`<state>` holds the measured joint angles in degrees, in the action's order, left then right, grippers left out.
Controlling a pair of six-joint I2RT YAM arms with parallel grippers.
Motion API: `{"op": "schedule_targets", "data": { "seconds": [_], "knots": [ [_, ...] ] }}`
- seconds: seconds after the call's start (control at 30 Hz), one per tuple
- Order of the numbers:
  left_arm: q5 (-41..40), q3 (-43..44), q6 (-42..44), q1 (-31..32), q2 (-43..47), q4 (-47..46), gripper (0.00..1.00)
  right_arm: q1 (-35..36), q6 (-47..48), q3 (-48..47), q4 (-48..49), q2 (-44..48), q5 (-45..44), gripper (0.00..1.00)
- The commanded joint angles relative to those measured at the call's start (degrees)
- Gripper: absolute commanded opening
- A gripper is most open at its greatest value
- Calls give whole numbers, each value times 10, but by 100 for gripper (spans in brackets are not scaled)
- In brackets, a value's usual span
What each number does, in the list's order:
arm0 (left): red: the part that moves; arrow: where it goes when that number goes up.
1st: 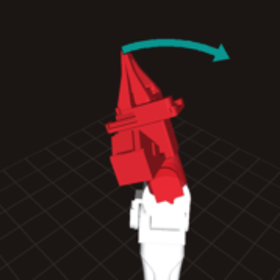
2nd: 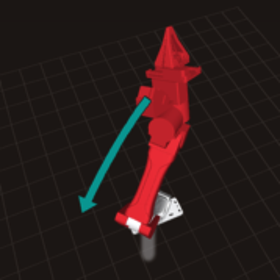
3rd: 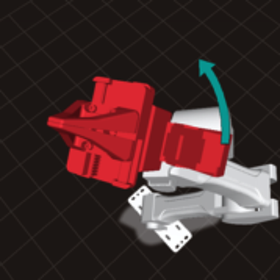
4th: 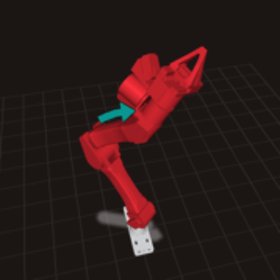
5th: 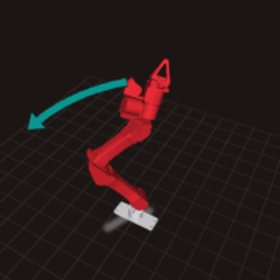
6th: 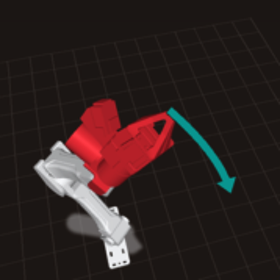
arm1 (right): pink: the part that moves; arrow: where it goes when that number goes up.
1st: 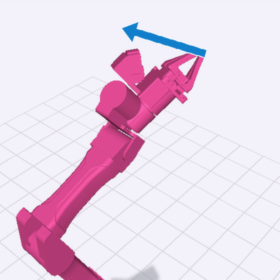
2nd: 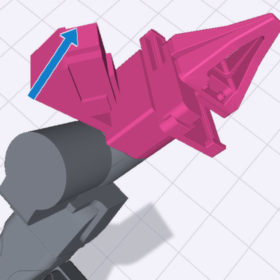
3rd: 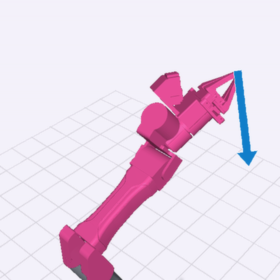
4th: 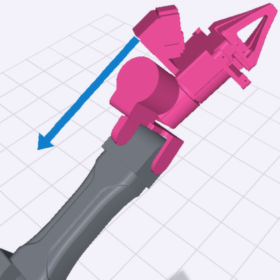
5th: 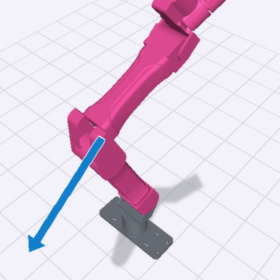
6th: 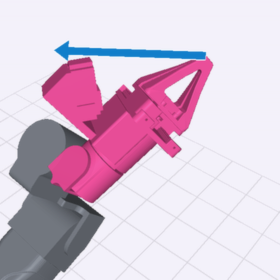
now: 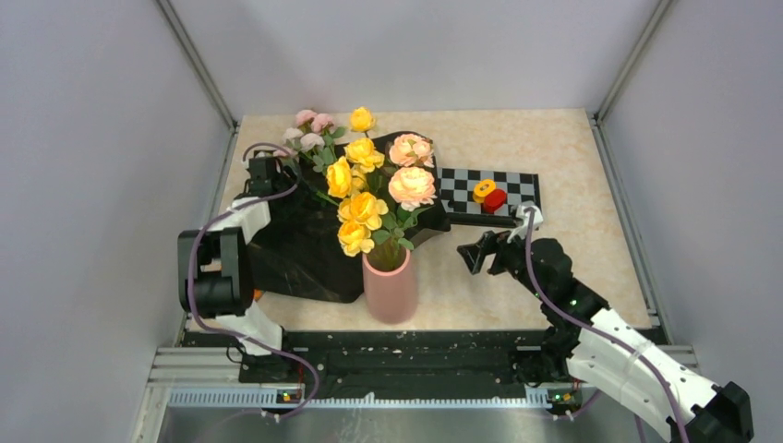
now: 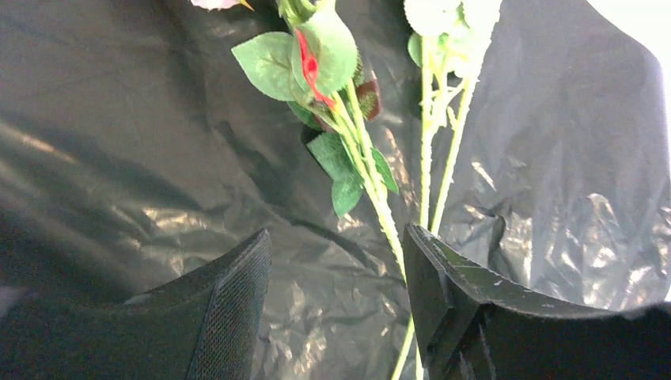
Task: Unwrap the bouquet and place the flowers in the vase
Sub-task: Pick up the fake flower from the wrapping paper.
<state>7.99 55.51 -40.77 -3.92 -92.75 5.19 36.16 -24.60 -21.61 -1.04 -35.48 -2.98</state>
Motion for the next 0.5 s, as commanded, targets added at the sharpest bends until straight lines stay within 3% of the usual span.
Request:
{"op": "schedule_targets", "data": {
  "seconds": [0.0, 0.47],
  "knots": [
    [27, 44, 22, -9, -46, -33, 66, -6, 6, -6, 32, 7, 4, 82],
    [90, 157, 38, -15, -187, -10, 59, -6, -3, -2, 51, -8, 19, 82]
  ]
}}
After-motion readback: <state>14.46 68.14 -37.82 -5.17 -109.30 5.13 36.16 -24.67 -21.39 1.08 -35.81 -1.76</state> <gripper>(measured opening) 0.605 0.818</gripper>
